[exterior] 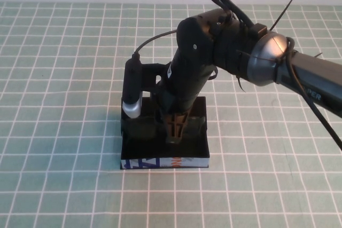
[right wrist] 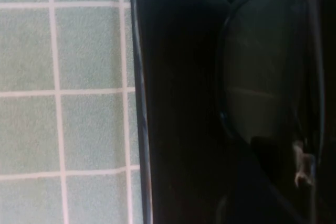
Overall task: Return glasses to glasses case
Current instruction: Place the glasses in the glasses case
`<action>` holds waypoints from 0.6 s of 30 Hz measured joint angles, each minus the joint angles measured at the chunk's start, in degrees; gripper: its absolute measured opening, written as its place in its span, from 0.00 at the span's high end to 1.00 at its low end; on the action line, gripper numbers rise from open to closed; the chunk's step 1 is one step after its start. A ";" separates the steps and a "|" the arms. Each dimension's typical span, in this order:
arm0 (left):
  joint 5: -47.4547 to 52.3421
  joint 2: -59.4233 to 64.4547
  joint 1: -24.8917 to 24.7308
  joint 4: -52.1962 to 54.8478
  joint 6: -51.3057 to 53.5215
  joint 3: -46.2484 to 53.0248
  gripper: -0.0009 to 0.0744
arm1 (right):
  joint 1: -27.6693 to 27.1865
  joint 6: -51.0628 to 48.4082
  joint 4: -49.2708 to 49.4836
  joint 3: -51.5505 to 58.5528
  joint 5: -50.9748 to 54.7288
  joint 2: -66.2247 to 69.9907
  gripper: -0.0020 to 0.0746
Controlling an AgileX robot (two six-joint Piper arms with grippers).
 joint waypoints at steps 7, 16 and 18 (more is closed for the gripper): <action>0.00 0.00 0.00 0.00 0.00 0.00 0.99 | 0.00 2.21 0.00 -0.17 -0.71 0.00 0.51; 0.00 0.00 0.00 0.00 0.00 0.00 0.99 | 0.00 2.49 0.00 -0.17 0.06 0.00 0.55; 0.00 0.00 0.00 0.00 0.00 0.00 0.99 | 0.00 2.49 0.00 -0.17 1.23 0.00 0.61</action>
